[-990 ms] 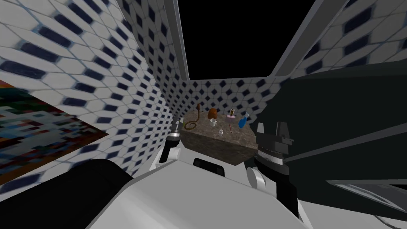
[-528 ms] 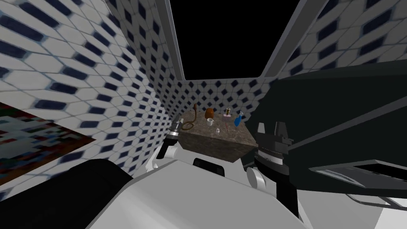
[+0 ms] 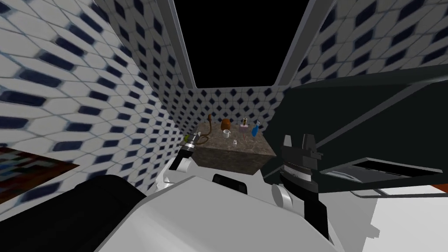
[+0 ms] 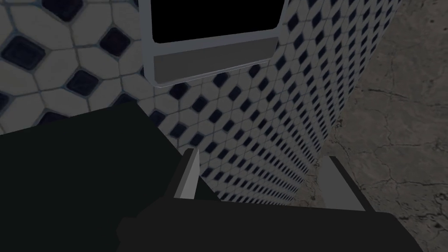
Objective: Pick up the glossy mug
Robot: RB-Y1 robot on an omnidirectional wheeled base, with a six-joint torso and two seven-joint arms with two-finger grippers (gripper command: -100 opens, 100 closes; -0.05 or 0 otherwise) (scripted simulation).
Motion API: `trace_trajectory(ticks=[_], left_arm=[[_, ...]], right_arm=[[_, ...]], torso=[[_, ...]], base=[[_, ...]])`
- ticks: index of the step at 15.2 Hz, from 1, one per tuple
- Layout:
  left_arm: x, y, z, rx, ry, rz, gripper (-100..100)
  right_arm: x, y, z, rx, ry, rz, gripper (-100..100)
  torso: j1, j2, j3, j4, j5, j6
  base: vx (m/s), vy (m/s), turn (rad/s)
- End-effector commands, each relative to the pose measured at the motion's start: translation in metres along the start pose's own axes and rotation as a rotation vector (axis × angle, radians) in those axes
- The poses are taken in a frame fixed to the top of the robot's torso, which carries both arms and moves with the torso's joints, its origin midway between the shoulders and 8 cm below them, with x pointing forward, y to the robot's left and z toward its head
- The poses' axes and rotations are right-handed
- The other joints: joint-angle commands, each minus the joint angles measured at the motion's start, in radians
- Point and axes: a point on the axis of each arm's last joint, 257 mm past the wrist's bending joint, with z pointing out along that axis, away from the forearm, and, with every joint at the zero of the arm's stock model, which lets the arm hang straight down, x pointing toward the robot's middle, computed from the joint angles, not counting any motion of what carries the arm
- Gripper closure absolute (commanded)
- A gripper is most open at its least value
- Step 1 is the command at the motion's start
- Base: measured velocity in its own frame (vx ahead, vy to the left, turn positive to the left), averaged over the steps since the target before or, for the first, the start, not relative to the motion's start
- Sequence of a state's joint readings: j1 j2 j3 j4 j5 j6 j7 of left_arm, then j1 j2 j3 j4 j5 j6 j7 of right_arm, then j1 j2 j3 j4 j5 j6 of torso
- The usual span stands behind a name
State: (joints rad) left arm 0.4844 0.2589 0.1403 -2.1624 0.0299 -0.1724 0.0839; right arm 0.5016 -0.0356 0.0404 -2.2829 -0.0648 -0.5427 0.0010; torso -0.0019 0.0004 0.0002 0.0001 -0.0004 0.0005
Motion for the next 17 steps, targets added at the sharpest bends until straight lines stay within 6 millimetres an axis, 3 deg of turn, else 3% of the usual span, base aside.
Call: trace_trajectory(ticks=[1,13,17], left_arm=[[-0.002,0.009,0.001,-0.036,0.0,0.003,-100],[-0.043,0.07,0.006,-0.271,-0.01,0.023,-100],[-0.067,0.09,0.007,-0.36,-0.025,0.025,-100]], right_arm=[[0.0,0.0,0.0,0.0,0.0,0.0,0],[0.0,0.0,0.0,0.0,0.0,0.0,0],[0.0,0.0,0.0,0.0,0.0,0.0,0]], torso=[[0.0,0.0,0.0,0.0,0.0,0.0],[0.0,0.0,0.0,0.0,0.0,0.0],[0.0,0.0,0.0,0.0,0.0,0.0]], base=[[-0.005,-0.021,-0.041],[-0.003,-0.027,-0.155],[0.001,-0.03,-0.192]])
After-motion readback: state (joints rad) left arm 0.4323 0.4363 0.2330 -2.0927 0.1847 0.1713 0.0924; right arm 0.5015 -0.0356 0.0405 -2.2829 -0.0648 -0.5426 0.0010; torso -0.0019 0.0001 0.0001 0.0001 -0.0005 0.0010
